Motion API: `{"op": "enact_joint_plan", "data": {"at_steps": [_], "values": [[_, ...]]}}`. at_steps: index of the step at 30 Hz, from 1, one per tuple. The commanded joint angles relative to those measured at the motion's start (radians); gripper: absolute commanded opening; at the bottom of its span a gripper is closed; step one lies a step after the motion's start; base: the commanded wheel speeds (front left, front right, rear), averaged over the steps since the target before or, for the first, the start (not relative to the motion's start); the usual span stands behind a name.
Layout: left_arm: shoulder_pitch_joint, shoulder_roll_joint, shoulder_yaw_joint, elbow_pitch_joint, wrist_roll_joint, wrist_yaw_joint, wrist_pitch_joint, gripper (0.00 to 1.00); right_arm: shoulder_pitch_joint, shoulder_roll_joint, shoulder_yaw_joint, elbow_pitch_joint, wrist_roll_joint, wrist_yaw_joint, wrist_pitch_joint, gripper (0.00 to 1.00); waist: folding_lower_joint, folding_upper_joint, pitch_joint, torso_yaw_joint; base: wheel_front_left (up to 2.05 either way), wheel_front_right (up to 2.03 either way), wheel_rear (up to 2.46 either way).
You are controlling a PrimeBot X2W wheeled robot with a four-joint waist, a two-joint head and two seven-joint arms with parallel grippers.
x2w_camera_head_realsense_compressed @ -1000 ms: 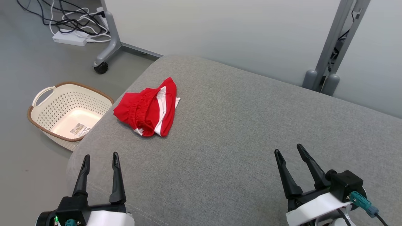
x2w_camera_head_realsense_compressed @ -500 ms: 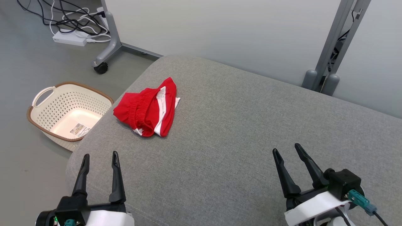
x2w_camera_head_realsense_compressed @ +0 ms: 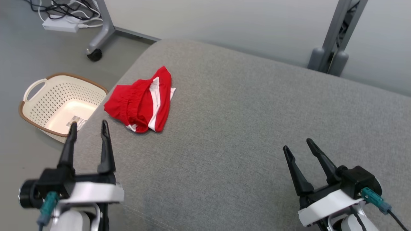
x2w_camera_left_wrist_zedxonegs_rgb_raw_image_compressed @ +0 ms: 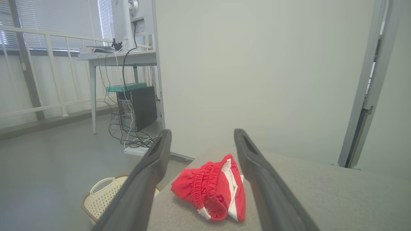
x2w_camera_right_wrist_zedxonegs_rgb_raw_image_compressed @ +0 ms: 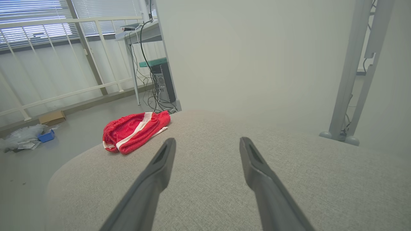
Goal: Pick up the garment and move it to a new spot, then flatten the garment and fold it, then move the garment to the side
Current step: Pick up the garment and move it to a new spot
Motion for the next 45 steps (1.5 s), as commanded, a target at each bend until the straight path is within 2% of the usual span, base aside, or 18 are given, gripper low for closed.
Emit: {"op": "enact_joint_plan", "data": {"at_steps": [1, 5, 11, 13, 14, 22, 26, 36, 45], "values": [[-0.048, 0.012, 0.019, 0.02, 0.017, -0.02, 0.0, 1.0, -0.017, -0.015, 0.007, -0.008, -0.009, 0.0, -0.001, 1.0, 0.0, 0.0, 0.051, -0.031, 0.0, 0.0, 0.0], [-0.182, 0.047, 0.061, 0.133, 0.033, -0.073, 0.0, 1.0, -0.053, -0.04, 0.025, -0.015, -0.011, 0.0, -0.001, 1.0, 0.0, 0.0, 0.11, -0.066, 0.0, 0.0, 0.0], [-0.393, 0.124, 0.025, 0.456, 0.063, -0.135, 0.025, 1.0, -0.092, -0.064, 0.043, -0.017, -0.008, 0.0, -0.001, 1.0, 0.0, 0.0, 0.175, -0.118, 0.0, 0.0, 0.0], [-0.424, 0.131, 0.016, 0.511, 0.069, -0.141, 0.053, 1.0, -0.098, -0.065, 0.046, -0.017, -0.007, 0.0, -0.001, 1.0, 0.0, 0.0, 0.183, -0.126, 0.0, 0.0, 0.0], [-0.494, 0.153, -0.004, 0.599, 0.076, -0.155, 0.1, 1.0, -0.107, -0.071, 0.053, -0.017, -0.005, 0.0, -0.001, 1.0, 0.0, 0.0, 0.2, -0.143, 0.0, 0.0, 0.0], [-0.657, 0.184, -0.055, 0.815, 0.087, -0.177, 0.211, 1.0, -0.135, -0.085, 0.068, -0.017, 0.0, 0.0, -0.001, 1.0, 0.0, 0.0, 0.247, -0.187, 0.0, 0.0, 0.0], [-0.716, 0.197, -0.076, 0.898, 0.097, -0.176, 0.242, 1.0, -0.146, -0.092, 0.074, -0.018, 0.0, 0.0, -0.001, 1.0, 0.0, 0.0, 0.267, -0.204, 0.0, 0.0, 0.0], [-0.798, 0.202, -0.085, 1.035, 0.097, -0.113, 0.252, 1.0, -0.154, -0.1, 0.069, -0.013, -0.005, 0.0, -0.001, 1.0, 0.0, 0.0, 0.296, -0.214, 0.0, 0.0, 0.0], [-0.85, 0.214, -0.101, 1.113, 0.102, -0.077, 0.254, 1.0, -0.165, -0.106, 0.078, -0.009, -0.004, 0.0, -0.001, 1.0, 0.0, 0.0, 0.322, -0.214, 0.0, 0.0, 0.0]]}}
